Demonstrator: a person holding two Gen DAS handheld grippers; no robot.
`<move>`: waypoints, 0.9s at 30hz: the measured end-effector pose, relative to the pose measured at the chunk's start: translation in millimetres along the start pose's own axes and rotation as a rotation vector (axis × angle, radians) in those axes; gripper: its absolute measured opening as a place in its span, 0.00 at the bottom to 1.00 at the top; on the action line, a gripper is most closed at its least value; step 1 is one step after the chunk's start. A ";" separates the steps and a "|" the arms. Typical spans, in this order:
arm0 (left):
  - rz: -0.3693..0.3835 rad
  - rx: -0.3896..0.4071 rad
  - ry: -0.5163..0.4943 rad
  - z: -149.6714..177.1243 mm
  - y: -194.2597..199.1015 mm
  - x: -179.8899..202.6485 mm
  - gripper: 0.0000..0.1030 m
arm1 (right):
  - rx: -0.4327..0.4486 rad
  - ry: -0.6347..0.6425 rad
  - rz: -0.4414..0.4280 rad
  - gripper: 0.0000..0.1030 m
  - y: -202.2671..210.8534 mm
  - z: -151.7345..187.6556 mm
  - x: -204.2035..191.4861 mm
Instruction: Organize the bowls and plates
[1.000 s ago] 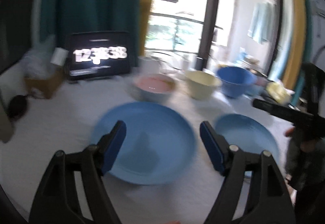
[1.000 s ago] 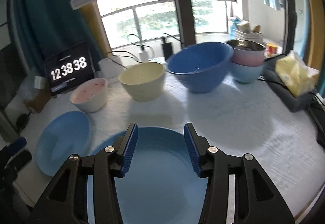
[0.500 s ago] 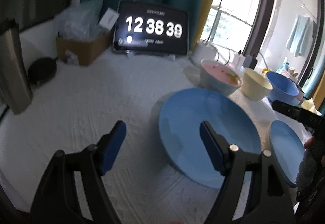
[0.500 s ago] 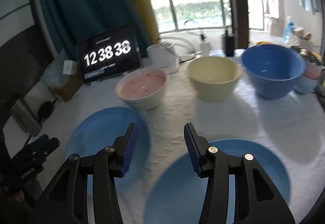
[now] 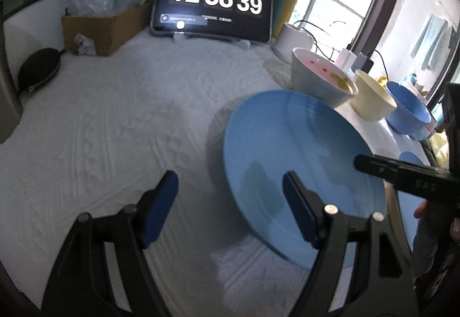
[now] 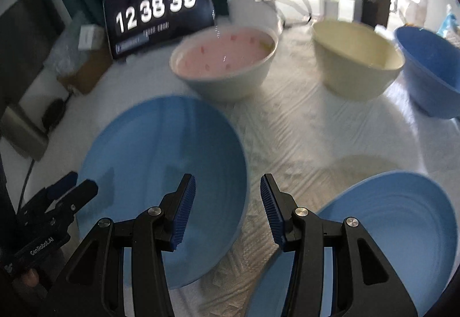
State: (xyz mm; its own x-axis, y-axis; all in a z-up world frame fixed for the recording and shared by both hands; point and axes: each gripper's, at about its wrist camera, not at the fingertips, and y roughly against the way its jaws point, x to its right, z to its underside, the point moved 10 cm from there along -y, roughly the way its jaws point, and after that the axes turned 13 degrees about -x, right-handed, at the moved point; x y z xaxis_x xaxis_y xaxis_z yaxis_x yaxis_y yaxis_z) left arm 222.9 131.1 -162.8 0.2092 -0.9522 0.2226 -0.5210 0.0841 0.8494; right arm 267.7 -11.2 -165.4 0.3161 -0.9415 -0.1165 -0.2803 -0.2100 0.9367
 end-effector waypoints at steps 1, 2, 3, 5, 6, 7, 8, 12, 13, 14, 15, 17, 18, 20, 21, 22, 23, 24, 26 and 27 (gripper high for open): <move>-0.004 0.002 -0.010 0.4 -0.2 1.9 0.74 | -0.010 0.017 -0.006 0.48 -2.3 0.6 -3.5; -0.010 0.001 -0.020 0.4 -1.4 3.3 0.74 | -0.021 0.030 -0.008 0.48 -4.2 3.0 -5.8; -0.016 -0.002 -0.033 0.4 -2.4 5.9 0.73 | -0.030 0.044 0.005 0.49 -6.4 3.6 -7.8; -0.032 -0.008 -0.056 0.9 -4.5 10.6 0.73 | -0.035 0.078 0.046 0.49 -9.2 3.5 -11.4; -0.037 -0.004 -0.073 0.1 -5.4 14.5 0.73 | -0.034 0.091 0.050 0.48 -9.5 3.7 -13.9; -0.041 0.001 -0.090 0.6 -5.2 18.2 0.69 | -0.033 0.113 0.051 0.47 -9.5 4.5 -17.9; -0.071 0.007 -0.093 0.9 -4.7 17.3 0.65 | -0.033 0.130 0.052 0.43 -9.6 5.5 -20.4; -0.075 0.014 -0.063 -1.1 -2.9 9.7 0.50 | 0.005 0.165 0.113 0.31 -3.0 6.8 -23.4; -0.069 0.018 -0.059 -1.2 -2.2 8.6 0.48 | 0.015 0.164 0.116 0.31 -0.4 6.7 -22.1; -0.056 0.029 -0.061 -1.2 0.2 9.2 0.47 | 0.029 0.162 0.118 0.28 3.7 6.0 -21.0; -0.048 0.041 -0.068 -0.9 2.9 10.4 0.47 | 0.043 0.160 0.118 0.26 7.7 5.3 -20.3; -0.048 0.069 -0.089 0.3 9.5 13.8 0.47 | 0.071 0.158 0.112 0.26 14.7 4.3 -19.0; -0.050 0.082 -0.094 1.0 12.8 15.0 0.47 | 0.084 0.155 0.109 0.25 18.2 4.6 -17.9; -0.043 0.102 -0.096 2.4 19.8 18.9 0.47 | 0.101 0.148 0.105 0.24 22.6 5.6 -17.4; -0.037 0.108 -0.096 2.6 22.5 20.9 0.47 | 0.106 0.144 0.102 0.24 25.0 6.9 -15.6; -0.034 0.116 -0.101 2.8 26.3 23.7 0.47 | 0.119 0.136 0.097 0.24 29.3 7.8 -13.5; -0.034 0.126 -0.108 2.7 30.5 26.4 0.47 | 0.127 0.129 0.090 0.24 32.2 8.0 -13.0; -0.035 0.134 -0.113 2.2 34.3 27.7 0.47 | 0.134 0.118 0.078 0.24 36.5 8.7 -11.3; -0.035 0.159 -0.129 0.3 44.7 34.1 0.47 | 0.155 0.101 0.055 0.24 46.2 11.4 -7.5; -0.030 0.173 -0.134 -1.0 51.0 37.6 0.47 | 0.166 0.094 0.045 0.24 50.3 11.2 -6.8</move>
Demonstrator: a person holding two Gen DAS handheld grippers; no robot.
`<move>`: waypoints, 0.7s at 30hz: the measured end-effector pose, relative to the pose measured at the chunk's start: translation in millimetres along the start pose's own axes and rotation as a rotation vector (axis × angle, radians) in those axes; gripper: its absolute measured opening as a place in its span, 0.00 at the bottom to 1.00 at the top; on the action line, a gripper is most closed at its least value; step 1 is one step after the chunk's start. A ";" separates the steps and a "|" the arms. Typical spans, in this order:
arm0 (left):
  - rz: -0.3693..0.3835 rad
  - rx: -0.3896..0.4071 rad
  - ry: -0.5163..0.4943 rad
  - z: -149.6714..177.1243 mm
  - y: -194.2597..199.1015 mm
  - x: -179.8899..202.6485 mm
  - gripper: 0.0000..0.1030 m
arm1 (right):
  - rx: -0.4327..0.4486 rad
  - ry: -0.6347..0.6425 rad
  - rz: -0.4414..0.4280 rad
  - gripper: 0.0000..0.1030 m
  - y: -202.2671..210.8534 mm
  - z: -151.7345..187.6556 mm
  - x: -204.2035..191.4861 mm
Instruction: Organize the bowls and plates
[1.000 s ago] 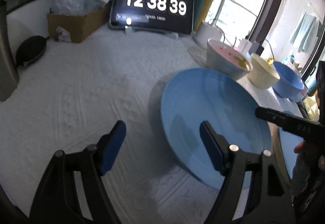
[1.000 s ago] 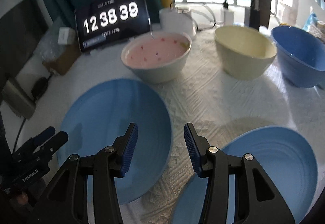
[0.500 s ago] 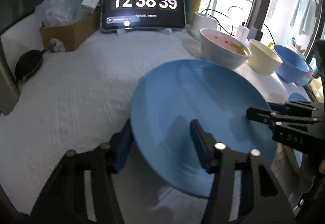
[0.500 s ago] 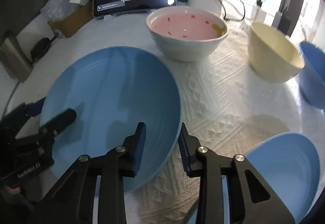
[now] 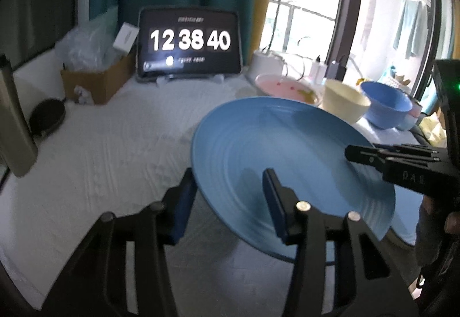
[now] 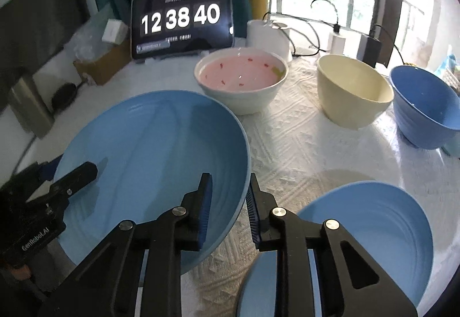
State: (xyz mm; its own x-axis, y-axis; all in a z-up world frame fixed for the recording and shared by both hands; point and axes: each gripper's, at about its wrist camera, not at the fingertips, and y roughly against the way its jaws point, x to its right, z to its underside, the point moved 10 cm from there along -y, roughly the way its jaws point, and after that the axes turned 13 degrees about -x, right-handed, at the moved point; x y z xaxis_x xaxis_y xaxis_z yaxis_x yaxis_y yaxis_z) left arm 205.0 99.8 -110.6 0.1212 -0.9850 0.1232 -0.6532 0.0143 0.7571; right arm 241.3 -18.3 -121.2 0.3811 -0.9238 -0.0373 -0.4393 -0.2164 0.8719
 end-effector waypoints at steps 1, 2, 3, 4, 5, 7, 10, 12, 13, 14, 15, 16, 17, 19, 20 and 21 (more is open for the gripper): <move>0.003 0.014 -0.004 -2.7 6.3 2.5 0.47 | 0.012 -0.008 -0.007 0.24 4.7 -0.6 1.7; 0.004 0.026 -0.008 -5.2 11.0 5.1 0.47 | 0.027 -0.014 -0.012 0.24 10.8 -2.0 2.7; 0.004 0.037 -0.011 -7.5 15.4 7.5 0.47 | 0.040 -0.016 -0.014 0.24 16.6 -1.8 4.1; 0.006 0.045 -0.012 -9.3 18.7 9.7 0.47 | 0.051 -0.018 -0.016 0.24 21.5 -1.4 4.7; 0.008 0.053 -0.018 -11.4 22.5 12.6 0.47 | 0.063 -0.020 -0.017 0.24 26.9 -1.7 5.6; 0.015 0.065 -0.027 -13.6 27.8 18.6 0.47 | 0.085 -0.024 -0.012 0.24 36.5 -2.1 8.2; 0.032 0.069 -0.041 -15.5 32.6 29.5 0.47 | 0.113 -0.033 -0.011 0.24 51.1 -1.4 15.3; 0.043 0.068 -0.055 -15.5 33.5 38.3 0.47 | 0.130 -0.039 -0.002 0.24 60.3 -0.2 20.6; 0.050 0.068 -0.063 -14.8 34.5 43.7 0.47 | 0.139 -0.044 0.004 0.24 64.9 1.0 24.4; 0.056 0.067 -0.072 -14.6 35.3 49.6 0.47 | 0.148 -0.049 0.011 0.24 69.4 2.1 28.9; 0.064 0.066 -0.083 -14.5 35.7 55.6 0.47 | 0.157 -0.055 0.016 0.24 73.8 3.4 33.9; 0.070 0.066 -0.091 -14.1 36.1 60.7 0.47 | 0.163 -0.061 0.019 0.24 76.6 4.0 37.9; 0.077 0.065 -0.099 -13.7 36.4 66.4 0.47 | 0.169 -0.069 0.022 0.24 80.6 5.5 43.1; 0.092 0.060 -0.116 -12.3 35.9 78.0 0.47 | 0.179 -0.085 0.031 0.24 86.4 9.5 53.3; 0.097 0.057 -0.126 -11.3 35.3 83.6 0.47 | 0.183 -0.095 0.035 0.24 89.1 12.1 58.4; 0.103 0.054 -0.135 -10.3 34.5 89.3 0.47 | 0.186 -0.103 0.040 0.24 91.0 14.9 63.3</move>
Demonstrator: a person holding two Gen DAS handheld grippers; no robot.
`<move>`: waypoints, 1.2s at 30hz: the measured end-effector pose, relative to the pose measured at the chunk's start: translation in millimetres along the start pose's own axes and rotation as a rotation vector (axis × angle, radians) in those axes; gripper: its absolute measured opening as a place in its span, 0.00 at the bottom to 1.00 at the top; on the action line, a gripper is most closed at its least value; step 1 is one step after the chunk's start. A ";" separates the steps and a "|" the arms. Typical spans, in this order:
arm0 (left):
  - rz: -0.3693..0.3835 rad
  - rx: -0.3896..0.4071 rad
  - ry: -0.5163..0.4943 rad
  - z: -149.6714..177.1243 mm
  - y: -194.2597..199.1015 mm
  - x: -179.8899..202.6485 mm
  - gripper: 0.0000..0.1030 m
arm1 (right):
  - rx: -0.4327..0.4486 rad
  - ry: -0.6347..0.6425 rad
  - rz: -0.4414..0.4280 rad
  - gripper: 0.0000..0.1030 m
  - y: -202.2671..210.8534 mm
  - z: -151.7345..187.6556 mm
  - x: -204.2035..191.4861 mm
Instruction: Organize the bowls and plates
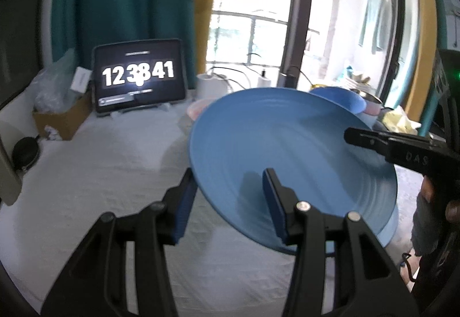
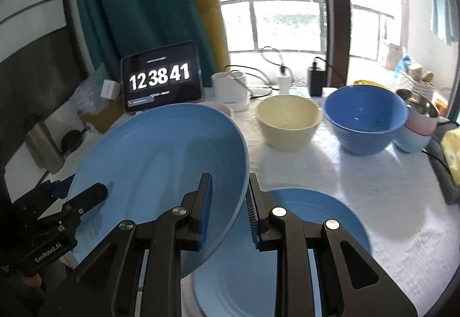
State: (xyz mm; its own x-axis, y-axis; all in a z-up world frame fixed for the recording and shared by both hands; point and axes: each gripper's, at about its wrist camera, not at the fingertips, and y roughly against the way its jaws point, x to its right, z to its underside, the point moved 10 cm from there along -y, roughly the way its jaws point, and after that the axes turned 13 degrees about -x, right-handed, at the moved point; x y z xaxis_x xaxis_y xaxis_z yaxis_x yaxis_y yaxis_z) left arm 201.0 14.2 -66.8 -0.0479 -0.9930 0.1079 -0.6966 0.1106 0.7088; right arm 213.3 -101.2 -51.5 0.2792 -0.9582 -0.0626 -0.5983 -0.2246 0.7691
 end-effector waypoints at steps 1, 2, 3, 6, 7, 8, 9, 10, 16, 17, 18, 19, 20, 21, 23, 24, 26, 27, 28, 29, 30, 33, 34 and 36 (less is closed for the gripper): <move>0.008 -0.003 -0.009 0.3 -1.3 6.0 0.47 | 0.002 -0.007 0.005 0.24 2.2 2.9 5.3; 0.014 -0.007 -0.018 0.9 -2.6 12.1 0.47 | 0.002 -0.018 0.009 0.24 3.9 5.6 11.7; 0.020 -0.013 -0.029 1.9 -4.3 18.8 0.47 | 0.002 -0.029 0.012 0.24 5.5 8.9 17.5; 0.036 -0.027 -0.053 4.7 -9.0 35.5 0.47 | -0.001 -0.060 0.023 0.24 8.6 18.3 35.2; 0.041 -0.032 -0.062 6.0 -10.9 41.2 0.47 | -0.001 -0.067 0.027 0.24 9.7 20.8 39.6; 0.047 -0.037 -0.070 7.1 -12.4 46.5 0.47 | -0.001 -0.077 0.032 0.24 11.6 24.4 45.5; 0.052 -0.042 -0.076 8.1 -13.6 51.9 0.47 | -0.001 -0.086 0.035 0.24 12.9 27.0 50.3; 0.057 -0.045 -0.083 8.7 -14.8 56.5 0.47 | -0.001 -0.093 0.039 0.24 14.2 29.6 55.0; 0.075 -0.062 -0.115 11.7 -21.4 76.2 0.47 | -0.010 -0.129 0.052 0.24 16.0 43.1 73.4; 0.077 -0.064 -0.119 11.9 -22.3 78.2 0.47 | -0.011 -0.136 0.053 0.24 16.6 45.3 76.7; 0.078 -0.067 -0.124 12.3 -23.3 80.7 0.47 | -0.011 -0.141 0.057 0.24 17.1 46.9 79.4; 0.080 -0.069 -0.127 12.5 -24.1 82.7 0.47 | -0.012 -0.144 0.059 0.24 17.4 48.4 81.7; 0.082 -0.073 -0.133 13.1 -25.5 85.7 0.47 | -0.012 -0.149 0.062 0.24 17.7 50.4 84.3; 0.084 -0.075 -0.136 13.9 -25.9 87.4 0.47 | -0.013 -0.153 0.063 0.24 17.7 51.8 86.2; 0.088 -0.081 -0.146 15.6 -28.1 92.3 0.47 | -0.015 -0.161 0.067 0.24 17.7 55.1 90.2; 0.091 -0.085 -0.151 16.1 -29.5 94.4 0.47 | -0.017 -0.166 0.069 0.24 17.5 56.9 92.0; 0.096 -0.097 -0.162 18.7 -33.3 100.1 0.47 | -0.023 -0.177 0.075 0.24 16.5 61.9 97.0; 0.099 -0.103 -0.166 20.1 -35.3 102.4 0.47 | -0.028 -0.182 0.077 0.24 15.7 63.7 98.4; 0.101 -0.108 -0.171 21.6 -36.7 104.7 0.47 | -0.034 -0.190 0.080 0.25 14.6 67.2 101.6; 0.103 -0.116 -0.177 23.3 -39.0 107.1 0.47 | -0.039 -0.196 0.082 0.25 13.6 69.1 104.4; 0.106 -0.122 -0.181 24.7 -41.3 109.3 0.47 | -0.043 -0.201 0.084 0.25 12.7 71.4 106.9; 0.110 -0.140 -0.196 30.2 -48.1 117.4 0.47 | -0.057 -0.219 0.087 0.25 10.5 79.1 115.4; 0.107 -0.149 -0.204 32.9 -51.1 120.3 0.47 | -0.062 -0.225 0.087 0.25 9.6 81.8 118.2; 0.107 -0.165 -0.211 37.7 -55.4 124.1 0.47 | -0.072 -0.233 0.088 0.25 8.0 86.9 122.5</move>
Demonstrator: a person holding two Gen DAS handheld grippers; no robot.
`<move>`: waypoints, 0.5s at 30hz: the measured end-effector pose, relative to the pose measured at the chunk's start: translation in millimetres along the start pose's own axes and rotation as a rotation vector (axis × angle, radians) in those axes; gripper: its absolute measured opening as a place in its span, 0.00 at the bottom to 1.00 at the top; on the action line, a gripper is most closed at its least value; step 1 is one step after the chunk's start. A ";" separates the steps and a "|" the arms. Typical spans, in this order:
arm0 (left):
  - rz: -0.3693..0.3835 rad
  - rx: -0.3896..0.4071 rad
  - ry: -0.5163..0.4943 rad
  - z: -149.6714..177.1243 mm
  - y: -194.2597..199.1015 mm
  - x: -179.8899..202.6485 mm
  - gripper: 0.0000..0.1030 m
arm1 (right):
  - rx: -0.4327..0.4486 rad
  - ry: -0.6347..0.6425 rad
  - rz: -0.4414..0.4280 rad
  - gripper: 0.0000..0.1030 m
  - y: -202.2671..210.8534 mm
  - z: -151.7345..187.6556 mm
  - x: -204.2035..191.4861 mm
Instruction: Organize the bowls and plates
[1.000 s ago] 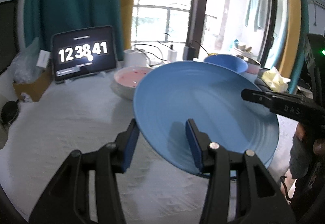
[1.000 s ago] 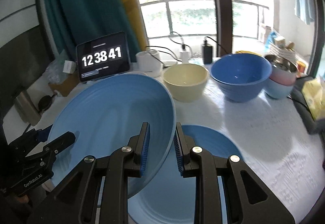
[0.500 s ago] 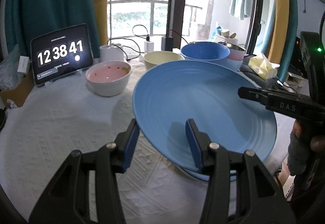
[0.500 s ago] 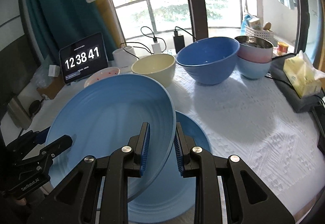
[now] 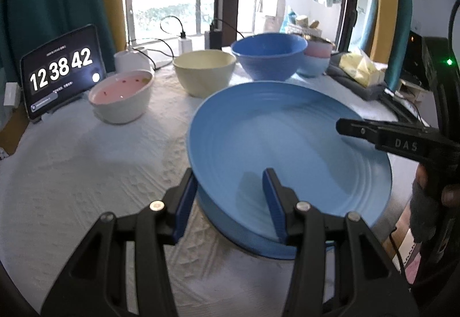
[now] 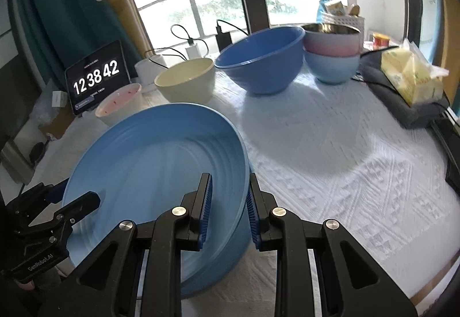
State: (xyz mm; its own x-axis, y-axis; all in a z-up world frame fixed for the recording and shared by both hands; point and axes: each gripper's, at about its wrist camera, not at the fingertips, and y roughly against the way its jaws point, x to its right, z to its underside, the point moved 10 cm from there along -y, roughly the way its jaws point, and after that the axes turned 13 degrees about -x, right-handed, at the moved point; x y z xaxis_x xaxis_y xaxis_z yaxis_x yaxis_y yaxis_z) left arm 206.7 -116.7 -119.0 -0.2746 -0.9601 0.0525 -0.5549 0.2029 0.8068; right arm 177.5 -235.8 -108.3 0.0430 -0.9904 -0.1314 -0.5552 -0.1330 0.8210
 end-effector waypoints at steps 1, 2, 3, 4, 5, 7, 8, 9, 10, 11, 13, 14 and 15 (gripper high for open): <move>0.001 -0.007 -0.002 0.9 -2.2 1.3 0.47 | -0.005 -0.003 0.001 0.25 -1.1 1.7 2.3; 0.002 -0.015 -0.004 2.4 -4.7 2.8 0.47 | -0.013 -0.008 0.001 0.25 -3.1 3.8 4.4; 0.001 -0.021 -0.005 3.6 -6.6 3.9 0.47 | -0.019 -0.012 0.000 0.25 -4.5 5.2 5.8; 0.001 -0.026 -0.005 4.4 -8.1 4.5 0.47 | -0.025 -0.015 -0.002 0.25 -6.1 7.1 7.1; 0.001 -0.031 -0.004 5.4 -10.0 5.0 0.47 | -0.029 -0.016 -0.001 0.25 -7.5 8.1 8.6; 0.001 -0.049 -0.003 8.0 -14.6 5.7 0.47 | -0.036 -0.018 0.001 0.25 -9.4 10.2 9.6; -0.005 -0.060 -0.004 9.7 -16.9 5.6 0.48 | -0.039 -0.020 0.001 0.25 -10.4 11.0 9.7; -0.017 -0.054 -0.012 9.9 -16.9 5.9 0.48 | -0.039 -0.023 -0.004 0.25 -10.6 11.4 9.2; -0.019 -0.056 -0.013 9.9 -16.9 5.5 0.48 | -0.039 -0.027 -0.009 0.25 -10.3 11.5 8.5; -0.018 -0.057 -0.011 10.6 -16.5 5.1 0.48 | -0.042 -0.032 -0.013 0.25 -10.8 10.7 9.2; -0.011 -0.059 -0.008 11.0 -16.0 4.2 0.48 | -0.043 -0.037 -0.021 0.25 -10.8 10.6 9.0; -0.010 -0.060 -0.005 10.6 -16.2 2.9 0.49 | -0.042 -0.040 -0.023 0.25 -10.5 10.1 9.0; -0.011 -0.060 0.001 11.2 -15.8 1.2 0.49 | -0.039 -0.043 -0.022 0.25 -9.8 9.6 10.4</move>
State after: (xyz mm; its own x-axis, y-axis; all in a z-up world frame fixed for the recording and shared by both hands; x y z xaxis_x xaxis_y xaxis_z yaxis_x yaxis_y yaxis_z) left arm 206.3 -118.9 -138.3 -0.2678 -0.9624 0.0443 -0.5099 0.1806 0.8411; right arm 175.4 -244.4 -123.1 0.0188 -0.9848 -0.1727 -0.5219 -0.1570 0.8384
